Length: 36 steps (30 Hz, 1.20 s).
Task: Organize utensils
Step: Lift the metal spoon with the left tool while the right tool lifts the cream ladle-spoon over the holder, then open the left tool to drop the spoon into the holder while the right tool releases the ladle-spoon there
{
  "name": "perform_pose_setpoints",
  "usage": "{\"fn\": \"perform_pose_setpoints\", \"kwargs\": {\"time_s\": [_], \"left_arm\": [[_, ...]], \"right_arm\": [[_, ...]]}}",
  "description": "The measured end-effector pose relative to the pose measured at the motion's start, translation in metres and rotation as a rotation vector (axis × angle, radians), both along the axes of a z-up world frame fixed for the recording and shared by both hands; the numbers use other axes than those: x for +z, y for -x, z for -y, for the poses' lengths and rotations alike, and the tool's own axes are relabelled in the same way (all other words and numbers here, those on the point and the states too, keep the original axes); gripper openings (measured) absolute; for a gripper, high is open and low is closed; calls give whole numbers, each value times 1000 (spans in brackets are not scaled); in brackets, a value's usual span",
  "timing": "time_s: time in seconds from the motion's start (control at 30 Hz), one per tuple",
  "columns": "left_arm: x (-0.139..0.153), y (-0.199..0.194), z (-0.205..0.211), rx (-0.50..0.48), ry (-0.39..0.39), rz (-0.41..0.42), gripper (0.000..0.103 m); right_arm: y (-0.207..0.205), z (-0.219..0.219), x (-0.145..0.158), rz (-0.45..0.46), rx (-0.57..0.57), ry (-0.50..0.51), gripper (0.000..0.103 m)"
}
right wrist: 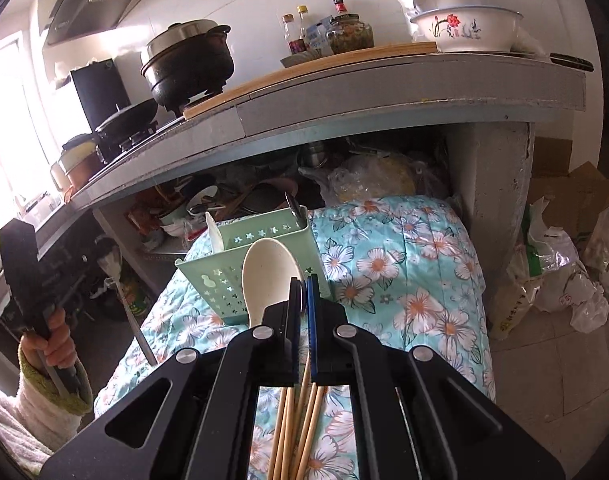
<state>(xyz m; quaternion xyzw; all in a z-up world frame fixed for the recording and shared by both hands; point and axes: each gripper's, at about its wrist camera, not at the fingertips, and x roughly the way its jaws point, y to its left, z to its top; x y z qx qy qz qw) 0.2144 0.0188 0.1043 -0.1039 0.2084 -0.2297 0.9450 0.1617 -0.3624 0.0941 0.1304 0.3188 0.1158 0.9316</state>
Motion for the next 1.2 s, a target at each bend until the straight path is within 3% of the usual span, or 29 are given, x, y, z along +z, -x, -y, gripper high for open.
{"fn": "perform_pose_setpoints", "kwargs": {"time_s": [0.17, 0.33, 0.73, 0.87, 0.97, 1.07, 1.2], "left_arm": [[44, -13, 0, 129, 37, 159, 2], [62, -38, 23, 179, -52, 234, 2], [1, -78, 72, 188, -264, 216, 2], [-15, -83, 79, 157, -290, 184, 2], [-24, -87, 81, 115, -278, 126, 4], [-32, -89, 74, 69, -213, 42, 8], [-35, -82, 60, 43, -132, -1, 24]], "right_arm": [[1, -1, -4, -4, 3, -26, 3], [-2, 6, -3, 4, -4, -38, 3], [-6, 27, -26, -31, -19, -101, 3], [-8, 33, -30, -33, -27, -112, 3], [-9, 37, -32, -32, -30, -118, 3], [-6, 39, -31, -28, -33, -121, 3], [-1, 39, -32, -25, -31, -121, 3]]}}
